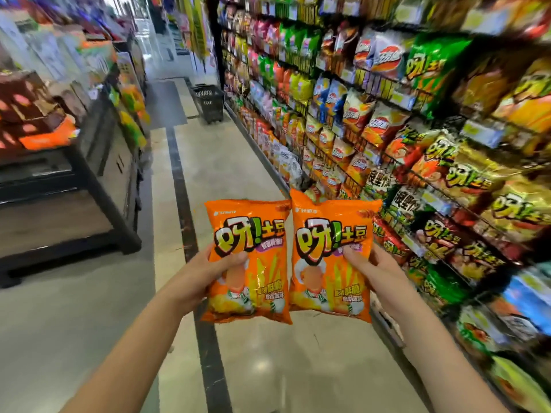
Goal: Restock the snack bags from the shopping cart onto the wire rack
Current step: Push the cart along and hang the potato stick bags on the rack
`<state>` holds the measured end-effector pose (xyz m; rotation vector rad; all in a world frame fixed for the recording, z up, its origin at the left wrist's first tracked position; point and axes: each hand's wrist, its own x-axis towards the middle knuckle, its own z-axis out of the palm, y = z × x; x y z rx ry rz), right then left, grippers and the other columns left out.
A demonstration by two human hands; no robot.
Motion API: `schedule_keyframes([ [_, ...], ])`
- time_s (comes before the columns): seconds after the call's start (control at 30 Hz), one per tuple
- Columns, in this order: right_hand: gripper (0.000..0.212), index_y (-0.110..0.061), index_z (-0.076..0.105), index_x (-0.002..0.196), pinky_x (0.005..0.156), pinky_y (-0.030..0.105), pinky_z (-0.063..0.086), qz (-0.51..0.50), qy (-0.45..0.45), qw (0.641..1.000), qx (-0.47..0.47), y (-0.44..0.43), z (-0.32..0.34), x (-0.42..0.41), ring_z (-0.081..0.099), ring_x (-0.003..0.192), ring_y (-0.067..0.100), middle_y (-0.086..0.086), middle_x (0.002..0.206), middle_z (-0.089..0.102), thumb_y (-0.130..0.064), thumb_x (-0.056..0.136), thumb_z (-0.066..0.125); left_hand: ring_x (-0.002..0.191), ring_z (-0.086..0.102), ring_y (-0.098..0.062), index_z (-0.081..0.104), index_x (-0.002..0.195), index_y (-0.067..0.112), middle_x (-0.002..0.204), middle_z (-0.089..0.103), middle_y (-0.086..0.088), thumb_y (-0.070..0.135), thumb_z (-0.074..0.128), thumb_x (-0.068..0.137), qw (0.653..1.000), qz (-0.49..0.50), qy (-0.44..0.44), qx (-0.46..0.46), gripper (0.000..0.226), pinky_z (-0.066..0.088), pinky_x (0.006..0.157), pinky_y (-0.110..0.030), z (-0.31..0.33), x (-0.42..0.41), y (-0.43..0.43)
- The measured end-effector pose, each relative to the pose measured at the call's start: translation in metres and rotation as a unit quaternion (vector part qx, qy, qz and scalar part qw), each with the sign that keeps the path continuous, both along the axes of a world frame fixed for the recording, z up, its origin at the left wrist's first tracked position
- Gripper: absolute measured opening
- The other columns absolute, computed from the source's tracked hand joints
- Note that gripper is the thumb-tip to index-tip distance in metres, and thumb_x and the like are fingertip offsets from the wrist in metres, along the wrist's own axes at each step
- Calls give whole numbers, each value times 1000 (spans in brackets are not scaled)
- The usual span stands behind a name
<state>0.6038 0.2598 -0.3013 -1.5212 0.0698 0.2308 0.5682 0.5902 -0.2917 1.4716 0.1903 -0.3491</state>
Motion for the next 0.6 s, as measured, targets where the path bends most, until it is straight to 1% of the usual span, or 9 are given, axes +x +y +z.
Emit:
schedule_keyframes([
  [0.1, 26, -29, 66, 117, 63, 20, 59, -51, 3, 999, 3, -17, 8, 14, 77, 89, 14, -3, 104, 80, -26, 92, 72, 111, 73, -33, 59, 135, 25, 124, 75, -8, 53, 93, 64, 998, -56, -12, 6, 84, 54, 100, -56, 9, 49, -19],
  [0.17, 28, -27, 66, 119, 63, 21, 59, -88, 5, 996, -1, -26, 9, 22, 77, 91, 16, -2, 107, 79, -27, 92, 72, 106, 75, -31, 62, 130, 26, 120, 76, -7, 50, 94, 63, 996, -91, -13, 3, 79, 58, 93, -50, 11, 83, -33],
  [0.23, 32, -27, 65, 121, 66, 23, 60, -132, 1, 991, -6, -33, 10, 29, 77, 93, 16, -2, 108, 79, -30, 90, 73, 105, 75, -28, 62, 130, 25, 118, 77, -5, 37, 84, 77, 993, -119, -12, -1, 58, 59, 90, -46, 9, 118, -45],
  [0.27, 35, -28, 65, 121, 71, 27, 61, -154, 0, 988, -6, -38, 9, 33, 77, 95, 17, -2, 110, 79, -32, 88, 74, 107, 75, -29, 62, 132, 24, 119, 77, -5, 34, 84, 81, 990, -139, -12, 0, 57, 58, 93, -48, 7, 136, -51],
  [0.33, 38, -31, 65, 124, 85, 39, 61, -194, 0, 981, -9, -44, 8, 40, 76, 100, 20, -2, 113, 78, -37, 87, 75, 111, 73, -32, 60, 135, 22, 122, 76, -6, 34, 87, 80, 984, -180, -13, 0, 62, 57, 96, -51, 5, 171, -62],
  [0.37, 38, -32, 65, 124, 89, 43, 60, -214, -2, 977, -13, -46, 10, 43, 76, 101, 21, -3, 113, 78, -38, 88, 75, 111, 73, -32, 60, 136, 21, 122, 76, -6, 37, 89, 76, 980, -201, -16, -3, 69, 59, 93, -49, 6, 189, -68],
  [0.47, 34, -34, 66, 120, 87, 44, 61, -282, -1, 959, -16, -47, 14, 54, 76, 98, 19, -4, 110, 78, -39, 87, 76, 107, 75, -29, 59, 137, 20, 122, 76, -7, 44, 90, 62, 965, -261, -26, -4, 85, 62, 80, -37, 13, 239, -84],
  [0.53, 39, -33, 67, 120, 88, 45, 61, -323, -6, 946, -12, -45, 20, 62, 76, 99, 20, -3, 111, 78, -40, 83, 78, 108, 74, -26, 60, 136, 22, 123, 76, -5, 35, 92, 73, 954, -297, -37, -10, 72, 60, 81, -35, 19, 271, -96],
  [0.6, 45, -34, 68, 120, 89, 47, 60, -363, -7, 932, -23, -44, 28, 67, 76, 100, 21, -4, 112, 78, -45, 78, 80, 102, 76, -21, 63, 129, 21, 118, 77, -4, 22, 82, 80, 945, -323, -45, -15, 53, 60, 73, -28, 26, 297, -108],
])
